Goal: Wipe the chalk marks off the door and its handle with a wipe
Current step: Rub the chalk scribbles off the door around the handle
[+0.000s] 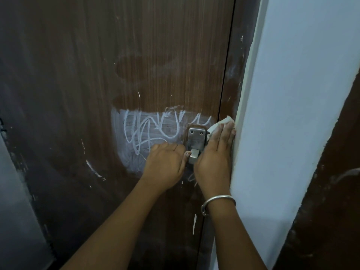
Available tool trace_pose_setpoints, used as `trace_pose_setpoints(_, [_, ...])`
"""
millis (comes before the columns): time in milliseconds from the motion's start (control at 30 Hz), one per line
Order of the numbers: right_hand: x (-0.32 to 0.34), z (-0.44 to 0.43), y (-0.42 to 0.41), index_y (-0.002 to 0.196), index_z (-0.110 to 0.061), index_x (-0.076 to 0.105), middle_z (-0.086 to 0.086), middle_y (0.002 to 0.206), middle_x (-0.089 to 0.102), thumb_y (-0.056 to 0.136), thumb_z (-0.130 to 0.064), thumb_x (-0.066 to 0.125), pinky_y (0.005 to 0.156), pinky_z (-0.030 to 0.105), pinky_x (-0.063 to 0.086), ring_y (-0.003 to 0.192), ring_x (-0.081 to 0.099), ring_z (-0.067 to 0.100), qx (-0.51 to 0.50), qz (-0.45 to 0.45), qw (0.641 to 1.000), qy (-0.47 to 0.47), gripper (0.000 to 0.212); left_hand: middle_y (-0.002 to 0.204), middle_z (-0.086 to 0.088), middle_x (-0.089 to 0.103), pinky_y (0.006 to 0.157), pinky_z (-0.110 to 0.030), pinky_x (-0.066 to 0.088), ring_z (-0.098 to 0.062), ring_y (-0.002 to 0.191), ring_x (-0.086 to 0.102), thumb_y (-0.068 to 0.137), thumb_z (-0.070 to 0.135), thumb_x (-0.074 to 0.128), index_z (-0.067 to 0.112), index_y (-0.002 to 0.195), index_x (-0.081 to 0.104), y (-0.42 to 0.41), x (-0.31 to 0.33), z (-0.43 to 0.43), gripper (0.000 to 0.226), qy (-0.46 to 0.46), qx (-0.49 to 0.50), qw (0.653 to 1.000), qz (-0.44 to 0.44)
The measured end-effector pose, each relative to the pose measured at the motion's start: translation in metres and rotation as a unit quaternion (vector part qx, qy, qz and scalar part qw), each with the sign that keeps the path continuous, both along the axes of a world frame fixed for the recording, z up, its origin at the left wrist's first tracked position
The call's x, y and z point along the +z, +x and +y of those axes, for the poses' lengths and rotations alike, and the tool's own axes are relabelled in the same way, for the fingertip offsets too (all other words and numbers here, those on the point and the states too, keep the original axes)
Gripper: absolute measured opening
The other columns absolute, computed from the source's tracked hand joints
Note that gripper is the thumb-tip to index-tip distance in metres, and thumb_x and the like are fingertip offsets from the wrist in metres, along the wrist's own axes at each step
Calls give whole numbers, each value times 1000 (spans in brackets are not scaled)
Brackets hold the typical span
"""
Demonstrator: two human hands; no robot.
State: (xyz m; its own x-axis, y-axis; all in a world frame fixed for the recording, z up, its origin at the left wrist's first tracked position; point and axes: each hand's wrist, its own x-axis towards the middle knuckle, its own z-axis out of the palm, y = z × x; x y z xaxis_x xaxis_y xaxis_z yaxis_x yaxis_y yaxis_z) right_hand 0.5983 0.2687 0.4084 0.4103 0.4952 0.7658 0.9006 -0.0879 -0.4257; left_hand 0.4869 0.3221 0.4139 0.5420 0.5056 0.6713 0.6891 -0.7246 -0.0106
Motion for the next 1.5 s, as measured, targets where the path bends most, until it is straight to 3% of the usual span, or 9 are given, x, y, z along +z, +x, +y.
trace_pose_setpoints(100, [-33, -2, -2, 145, 5, -4, 23, 154, -13, 84, -9, 58, 114, 52, 21, 143, -5, 39, -32, -3, 997, -77, 88, 89, -2, 59, 75, -33, 25, -21, 83, 48, 98, 35, 28, 17, 91, 53, 0, -2, 1, 32, -2, -5, 1000, -6])
trace_pose_setpoints(233, [-70, -8, -10, 144, 2, -11, 17, 147, -31, 88, -4, 42, 112, 48, 27, 142, -10, 37, -16, 37, 993, -108, 78, 88, -3, 59, 74, -32, 23, -20, 82, 48, 98, 35, 29, 16, 92, 54, -1, -3, 0, 32, -8, -11, 1000, -14])
trace_pose_setpoints(533, [-24, 7, 6, 145, -1, -5, 23, 155, -1, 80, -10, 64, 111, 55, 26, 143, -2, 39, -48, -46, 997, -39, 96, 88, -2, 58, 76, -33, 25, -22, 84, 49, 98, 35, 30, 16, 91, 53, -1, -3, 1, 30, -21, -8, 1000, -10])
trace_pose_setpoints(633, [-35, 6, 5, 146, -2, -9, 19, 156, -5, 79, -15, 68, 113, 52, 22, 144, -6, 35, -53, -58, 995, -53, 102, 86, -2, 56, 77, -33, 24, -22, 84, 49, 97, 34, 31, 16, 89, 52, -1, -4, 0, 29, -22, -5, 1000, -16])
trace_pose_setpoints(767, [-79, -4, -7, 146, 4, -1, 21, 155, -5, 83, -13, 56, 114, 49, 21, 144, -6, 34, -44, -26, 994, -98, 86, 86, -5, 58, 75, -33, 23, -24, 81, 48, 97, 32, 34, 14, 88, 53, -1, -5, -1, 27, -23, -4, 999, -29])
trace_pose_setpoints(967, [-81, -5, -11, 146, 4, 0, 13, 151, -19, 82, -17, 62, 117, 43, 10, 142, -15, 30, -12, 19, 996, -87, 90, 86, -5, 58, 75, -33, 23, -24, 81, 49, 98, 31, 36, 13, 89, 54, -3, -5, -2, 27, -16, -17, 999, -29])
trace_pose_setpoints(1167, [-39, 8, 1, 144, 6, 9, 26, 154, 3, 85, -22, 63, 116, 46, 9, 142, -7, 30, -50, -29, 998, 8, 85, 83, -6, 58, 74, -32, 22, -26, 80, 49, 95, 38, 23, 12, 86, 54, -3, -6, -1, 42, -11, -23, 999, -36])
trace_pose_setpoints(1367, [-96, -3, -9, 143, 10, 7, 29, 152, 6, 77, -18, 64, 111, 54, 26, 141, 3, 41, -85, -29, 992, -90, 91, 85, -6, 57, 77, -33, 24, -26, 81, 48, 92, 41, 19, 11, 88, 54, -3, -7, -3, 47, -21, -25, 999, -39])
trace_pose_setpoints(1500, [-136, -14, -18, 145, 5, 2, 22, 152, -7, 77, -24, 65, 115, 48, 18, 142, -5, 36, -75, 25, 984, -157, 97, 89, -8, 58, 78, -34, 25, -26, 84, 48, 98, 33, 33, 10, 91, 55, -4, -8, -1, 32, -19, -24, 999, -36])
